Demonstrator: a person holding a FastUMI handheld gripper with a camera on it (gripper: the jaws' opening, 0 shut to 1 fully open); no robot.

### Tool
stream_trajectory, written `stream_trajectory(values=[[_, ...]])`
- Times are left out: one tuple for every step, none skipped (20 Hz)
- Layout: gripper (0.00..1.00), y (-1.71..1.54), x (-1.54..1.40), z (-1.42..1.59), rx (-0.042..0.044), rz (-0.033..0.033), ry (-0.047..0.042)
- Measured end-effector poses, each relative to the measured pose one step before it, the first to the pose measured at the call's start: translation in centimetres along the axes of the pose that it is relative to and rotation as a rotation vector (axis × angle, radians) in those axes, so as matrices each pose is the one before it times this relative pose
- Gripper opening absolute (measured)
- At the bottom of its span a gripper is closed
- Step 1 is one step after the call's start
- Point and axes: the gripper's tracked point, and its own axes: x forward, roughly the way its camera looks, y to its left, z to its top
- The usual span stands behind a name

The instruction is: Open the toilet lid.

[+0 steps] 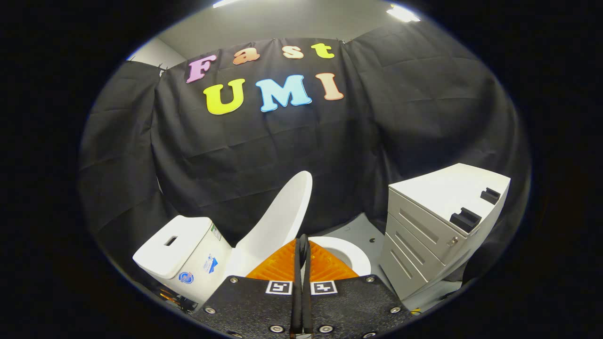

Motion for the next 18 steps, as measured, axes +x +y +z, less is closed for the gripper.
stream_trajectory(values=[[0.00,0.067,-0.043,0.066,-0.00694,-0.00032,0.00037],[0.00,0.197,-0.127,0.157,-0.01494,-0.00009,-0.00092],[0.00,0.322,-0.098,0.150,-0.02059,0.00132,-0.00397],[0.00,0.363,-0.034,0.296,-0.01919,0.00035,-0.00609],[0.00,0.439,-0.140,0.179,-0.01489,0.00046,-0.00471],[0.00,0.358,-0.072,0.233,-0.01612,0.00151,-0.00513],[0.00,0.297,-0.110,0.160,-0.01569,0.00299,-0.00753],[0.00,0.276,-0.063,0.221,-0.01125,0.00180,-0.00167],[0.00,0.230,-0.076,0.109,-0.00860,0.00041,-0.00155],[0.00,0.179,-0.042,0.172,-0.00204,-0.00121,-0.00002],[0.00,0.307,0.011,0.214,-0.00059,0.00049,-0.00240],[0.00,0.153,-0.078,0.142,0.00218,-0.00041,0.00028],[0.00,0.240,-0.073,0.109,0.00339,-0.00039,-0.00062],[0.00,0.356,-0.063,0.313,-0.00737,0.00345,-0.00429],[0.00,0.180,-0.043,0.160,-0.01603,0.00105,-0.00606],[0.00,0.204,-0.007,0.244,-0.01828,-0.00496,-0.00674],[0.00,0.244,-0.042,0.040,-0.01105,-0.00706,0.00100],[0.00,0.461,-0.079,0.253,-0.00167,-0.00527,0.00026]])
